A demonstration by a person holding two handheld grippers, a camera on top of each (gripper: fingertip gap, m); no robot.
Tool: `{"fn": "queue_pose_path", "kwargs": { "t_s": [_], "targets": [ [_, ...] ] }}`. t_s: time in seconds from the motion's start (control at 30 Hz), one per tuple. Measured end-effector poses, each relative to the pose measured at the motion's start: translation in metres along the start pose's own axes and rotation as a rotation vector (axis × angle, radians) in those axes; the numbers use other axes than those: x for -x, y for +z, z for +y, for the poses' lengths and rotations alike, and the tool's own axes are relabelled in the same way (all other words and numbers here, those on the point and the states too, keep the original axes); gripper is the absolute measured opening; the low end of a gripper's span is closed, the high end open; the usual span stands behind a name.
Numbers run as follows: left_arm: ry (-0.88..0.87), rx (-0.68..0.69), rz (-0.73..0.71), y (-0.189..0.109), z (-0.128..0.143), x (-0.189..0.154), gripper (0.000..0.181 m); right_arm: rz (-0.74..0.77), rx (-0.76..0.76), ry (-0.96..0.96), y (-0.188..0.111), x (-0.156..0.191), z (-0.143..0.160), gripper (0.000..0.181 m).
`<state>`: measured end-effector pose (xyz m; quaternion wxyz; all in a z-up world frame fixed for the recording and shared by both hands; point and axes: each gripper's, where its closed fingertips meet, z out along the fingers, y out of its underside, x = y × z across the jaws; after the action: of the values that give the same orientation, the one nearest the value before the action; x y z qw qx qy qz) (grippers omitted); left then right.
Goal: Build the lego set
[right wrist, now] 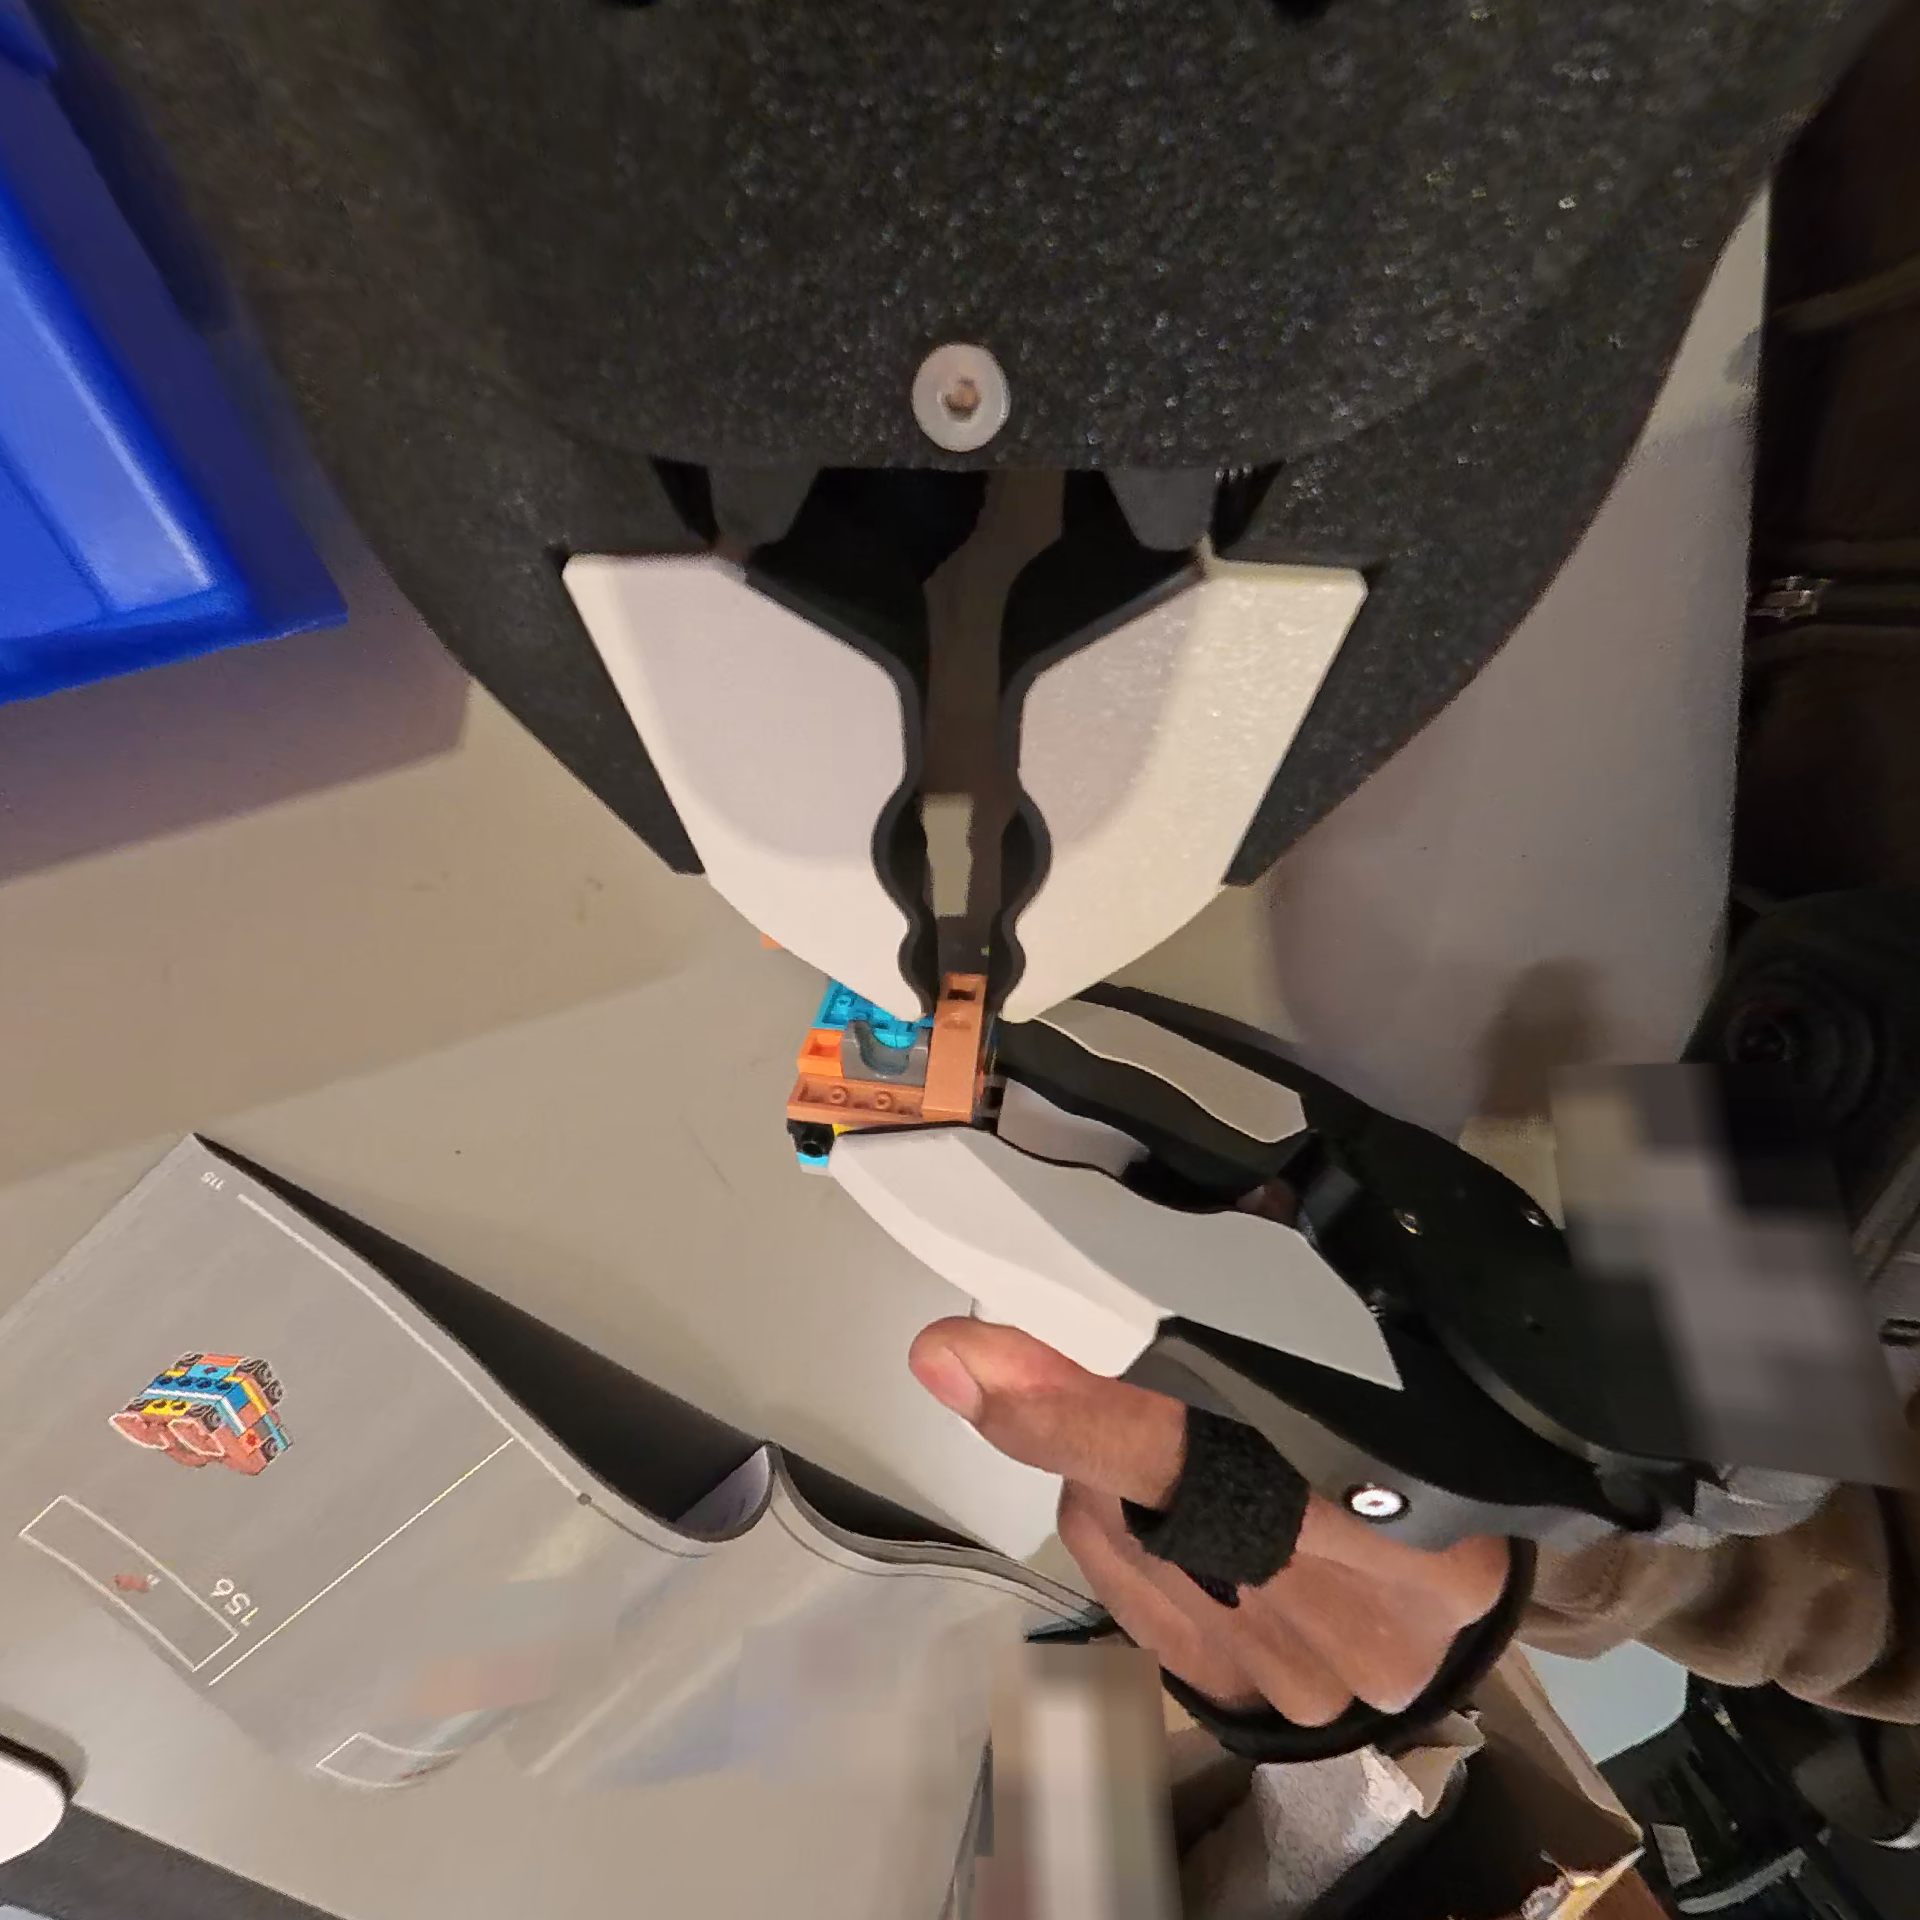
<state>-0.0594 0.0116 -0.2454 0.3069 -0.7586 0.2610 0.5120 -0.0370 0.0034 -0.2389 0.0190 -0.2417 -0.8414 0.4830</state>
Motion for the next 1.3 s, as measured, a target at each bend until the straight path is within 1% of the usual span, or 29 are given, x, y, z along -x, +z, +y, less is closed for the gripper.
{"fn": "queue_pose_path", "kwargs": {
  "t_s": [0.27,0.53,0.7,0.83,0.9,0.93,1.03,1.1,1.3],
  "targets": [
    [-0.005,-0.002,-0.008,0.0,0.0,0.0,0.04,-0.008,-0.008,0.038,0.0,-0.001,0.0,0.008],
    [-0.058,-0.003,-0.019,0.0,0.002,0.004,0.041,-0.077,-0.069,0.176,0.0,-0.002,-0.005,0.008],
    [-0.034,0.008,-0.042,0.0,0.002,0.006,0.046,-0.075,-0.087,0.202,-0.001,-0.004,-0.007,0.008],
    [-0.002,0.025,-0.034,0.002,0.003,0.004,0.049,-0.076,-0.089,0.2,-0.001,-0.002,-0.008,0.007],
    [0.017,0.031,-0.045,0.002,0.004,0.005,0.047,-0.077,-0.086,0.199,0.0,-0.001,-0.007,0.008],
    [0.021,0.028,-0.043,0.001,0.004,0.005,0.044,-0.077,-0.082,0.194,0.001,-0.001,-0.006,0.008],
    [-0.002,0.01,-0.031,0.0,0.004,0.006,0.042,-0.07,-0.094,0.161,0.0,0.0,-0.009,0.007],
    [-0.016,-0.005,-0.026,-0.002,0.003,0.008,0.041,-0.058,-0.094,0.118,0.0,0.002,-0.01,0.008],
    [-0.041,-0.033,0.048,-0.003,0.002,-0.001,0.041,-0.022,-0.04,-0.042,0.003,0.005,-0.003,0.008]
  ]
}}
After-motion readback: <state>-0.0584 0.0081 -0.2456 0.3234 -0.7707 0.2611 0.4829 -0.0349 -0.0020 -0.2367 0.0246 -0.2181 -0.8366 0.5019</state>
